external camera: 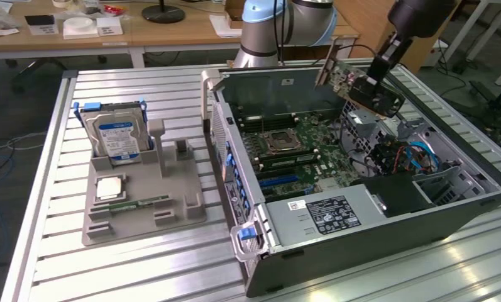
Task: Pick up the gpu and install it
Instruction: 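Insert the gpu into the slot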
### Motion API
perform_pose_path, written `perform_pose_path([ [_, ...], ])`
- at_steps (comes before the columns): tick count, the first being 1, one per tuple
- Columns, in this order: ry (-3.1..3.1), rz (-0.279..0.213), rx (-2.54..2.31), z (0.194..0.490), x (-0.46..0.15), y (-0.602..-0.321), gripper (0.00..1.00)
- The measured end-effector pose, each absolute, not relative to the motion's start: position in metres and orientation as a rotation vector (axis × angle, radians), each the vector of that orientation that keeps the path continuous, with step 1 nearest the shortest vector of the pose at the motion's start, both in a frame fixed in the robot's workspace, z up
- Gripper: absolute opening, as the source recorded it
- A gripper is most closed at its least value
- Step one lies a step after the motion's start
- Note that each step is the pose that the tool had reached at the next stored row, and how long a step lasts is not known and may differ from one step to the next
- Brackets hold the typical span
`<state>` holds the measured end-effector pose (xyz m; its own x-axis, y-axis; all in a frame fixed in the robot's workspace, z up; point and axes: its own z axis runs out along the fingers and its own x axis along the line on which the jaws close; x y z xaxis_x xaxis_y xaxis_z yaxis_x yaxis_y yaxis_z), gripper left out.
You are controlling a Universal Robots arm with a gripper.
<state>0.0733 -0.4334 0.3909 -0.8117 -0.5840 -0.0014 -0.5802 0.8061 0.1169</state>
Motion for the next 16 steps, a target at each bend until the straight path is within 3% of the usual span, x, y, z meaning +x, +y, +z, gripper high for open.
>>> perform_pose_path([
  [16,-2.883,-0.170,1.128,0.3904,0.0733,-0.4334,0.27],
])
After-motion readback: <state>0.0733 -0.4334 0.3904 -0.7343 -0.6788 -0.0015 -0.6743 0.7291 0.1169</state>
